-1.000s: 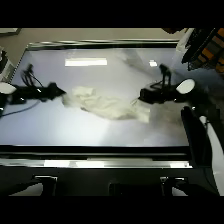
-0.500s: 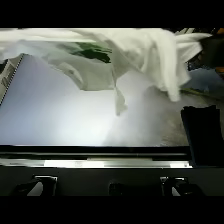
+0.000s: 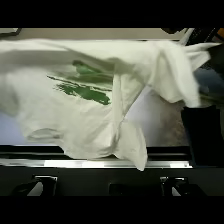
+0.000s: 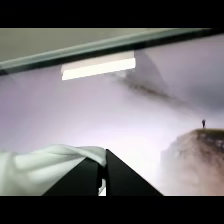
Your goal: Fold the clothes and pants, and hang the long-sleeved shirts on hangers.
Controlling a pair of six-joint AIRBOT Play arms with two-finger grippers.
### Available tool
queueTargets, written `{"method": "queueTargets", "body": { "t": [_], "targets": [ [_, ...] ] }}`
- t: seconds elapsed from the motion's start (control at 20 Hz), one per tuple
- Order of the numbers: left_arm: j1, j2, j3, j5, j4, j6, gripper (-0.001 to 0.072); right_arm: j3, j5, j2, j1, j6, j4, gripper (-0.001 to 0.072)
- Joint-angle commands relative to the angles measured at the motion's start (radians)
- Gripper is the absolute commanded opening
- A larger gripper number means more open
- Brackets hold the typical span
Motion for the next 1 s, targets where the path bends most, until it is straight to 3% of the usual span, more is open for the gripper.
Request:
{"method": "queueTargets", "body": {
  "t": [0.0, 0.35, 0.65, 0.7, 0.75, 0.85, 0.9, 0.95],
  "targets": [
    [-0.066, -0.159, -0.111, -0.034, -0.045, 0.048, 0.0018, 0.001, 0.033, -0.263, 0.0, 0.059, 0.126, 0.003],
    [-0.163, -0.69, -0.246, 0.032, -0.046, 0.061, 0.0018, 0.001, -0.061, -0.861, 0.005, 0.059, 0.323, 0.0028],
    [-0.18, -0.821, -0.246, 0.103, -0.049, 0.061, 0.0017, 0.001, -0.185, -0.931, 0.003, 0.059, 0.339, 0.003],
    [-0.18, -0.821, -0.246, 0.104, -0.049, 0.061, 0.0018, 0.001, -0.177, -0.927, -0.002, 0.06, 0.34, 0.0098],
    [-0.179, -0.82, -0.246, 0.103, -0.049, 0.061, 0.0018, 0.001, -0.153, -0.919, -0.012, 0.059, 0.342, 0.0218],
    [-0.178, -0.816, -0.245, 0.089, -0.049, 0.061, 0.0019, 0.001, -0.096, -0.889, -0.044, 0.039, 0.337, 0.0036],
    [-0.176, -0.81, -0.245, 0.074, -0.049, 0.06, 0.0054, 0.001, -0.072, -0.872, -0.069, 0.018, 0.339, 0.0031],
    [-0.171, -0.798, -0.245, 0.048, -0.049, 0.06, 0.0224, 0.001, -0.055, -0.857, -0.092, 0.009, 0.339, 0.0031]
  ]
}}
